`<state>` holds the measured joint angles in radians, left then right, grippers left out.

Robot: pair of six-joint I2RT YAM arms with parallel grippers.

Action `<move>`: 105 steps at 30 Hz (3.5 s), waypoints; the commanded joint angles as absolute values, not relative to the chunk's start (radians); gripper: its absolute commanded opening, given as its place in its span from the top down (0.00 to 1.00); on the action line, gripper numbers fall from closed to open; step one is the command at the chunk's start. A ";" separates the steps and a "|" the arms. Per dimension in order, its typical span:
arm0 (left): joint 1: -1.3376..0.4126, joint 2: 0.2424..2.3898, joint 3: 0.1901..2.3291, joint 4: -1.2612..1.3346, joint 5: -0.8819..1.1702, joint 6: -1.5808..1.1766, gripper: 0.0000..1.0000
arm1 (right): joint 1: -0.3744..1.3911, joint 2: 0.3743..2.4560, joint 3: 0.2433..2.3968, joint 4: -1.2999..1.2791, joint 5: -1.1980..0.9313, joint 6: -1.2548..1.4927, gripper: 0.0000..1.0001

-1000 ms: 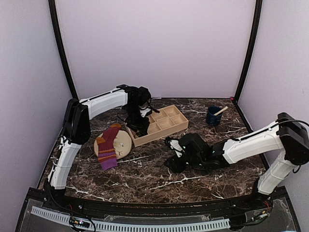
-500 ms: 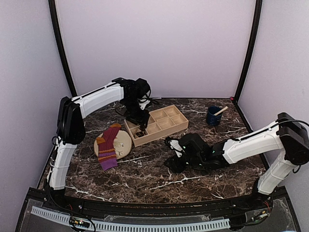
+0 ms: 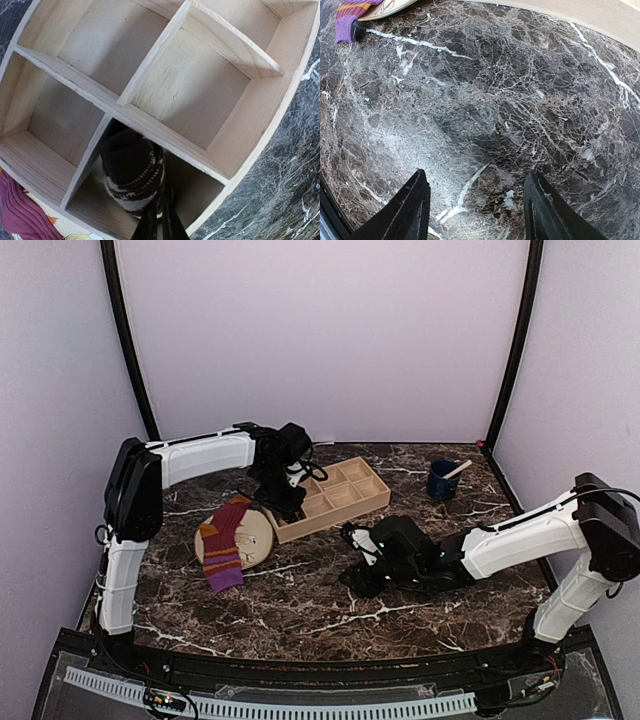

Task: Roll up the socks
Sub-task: Adjust the sock in the storage box.

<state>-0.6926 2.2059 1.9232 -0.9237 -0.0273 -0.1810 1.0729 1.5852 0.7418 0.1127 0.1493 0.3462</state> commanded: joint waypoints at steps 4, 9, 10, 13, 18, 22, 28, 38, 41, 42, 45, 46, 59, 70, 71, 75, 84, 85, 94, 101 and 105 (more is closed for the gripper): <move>-0.713 2.135 1.838 -0.779 -0.089 -0.176 0.93 | 1.078 1.585 0.757 0.153 0.138 0.354 0.41; -0.713 2.134 1.800 -0.731 -0.116 -0.174 0.92 | 1.078 1.586 0.755 0.156 0.136 0.353 0.41; -0.713 2.133 1.790 -0.717 -0.121 -0.172 0.92 | 1.078 1.586 0.755 0.156 0.136 0.353 0.41; -0.713 2.133 1.756 -0.680 -0.119 -0.169 0.93 | 1.078 1.586 0.755 0.157 0.135 0.353 0.41; -0.722 2.116 1.779 -0.703 -0.099 -0.168 0.93 | 1.078 1.613 0.756 0.159 0.131 0.351 0.41; -0.736 2.064 1.793 -0.694 -0.094 -0.167 0.93 | 1.078 1.622 0.765 0.159 0.128 0.348 0.41; -0.740 1.979 1.761 -0.631 -0.127 -0.178 0.92 | 1.078 1.626 0.773 0.160 0.124 0.348 0.41; -0.739 1.988 1.659 -0.521 -0.195 -0.169 0.88 | 1.078 1.610 0.761 0.162 0.127 0.353 0.41; -0.737 1.991 1.625 -0.473 -0.233 -0.168 0.88 | 1.078 1.607 0.758 0.160 0.129 0.352 0.41; -0.736 1.992 1.615 -0.458 -0.245 -0.169 0.88 | 1.078 1.607 0.758 0.160 0.129 0.351 0.41; -0.730 1.999 1.594 -0.418 -0.252 -0.168 0.88 | 1.078 1.606 0.758 0.159 0.129 0.351 0.41; -0.728 2.006 1.596 -0.418 -0.251 -0.169 0.88 | 1.078 1.607 0.759 0.158 0.129 0.352 0.41; -0.718 2.069 1.600 -0.427 -0.274 -0.174 0.88 | 1.078 1.630 0.778 0.157 0.127 0.341 0.41; -0.708 2.121 1.596 -0.448 -0.269 -0.184 0.89 | 1.078 1.641 0.779 0.157 0.129 0.339 0.41; -0.706 2.125 1.594 -0.450 -0.268 -0.186 0.89 | 1.078 1.642 0.779 0.155 0.130 0.340 0.41; -0.700 2.143 1.589 -0.458 -0.256 -0.195 0.88 | 1.077 1.649 0.785 0.154 0.127 0.338 0.41; -0.689 2.177 1.575 -0.475 -0.231 -0.214 0.89 | 1.077 1.657 0.795 0.147 0.129 0.336 0.41; -0.689 2.177 1.571 -0.475 -0.230 -0.217 0.89 | 1.077 1.657 0.796 0.147 0.129 0.337 0.41; -0.688 2.119 1.621 -0.472 -0.220 -0.224 0.76 | 1.077 1.651 0.806 0.140 0.140 0.332 0.41; -0.689 1.959 1.607 -0.390 -0.219 -0.245 0.54 | 1.073 1.667 0.850 0.128 0.169 0.315 0.41; -0.689 1.834 1.511 -0.307 -0.204 -0.279 0.49 | 1.056 1.727 0.919 0.122 0.178 0.319 0.41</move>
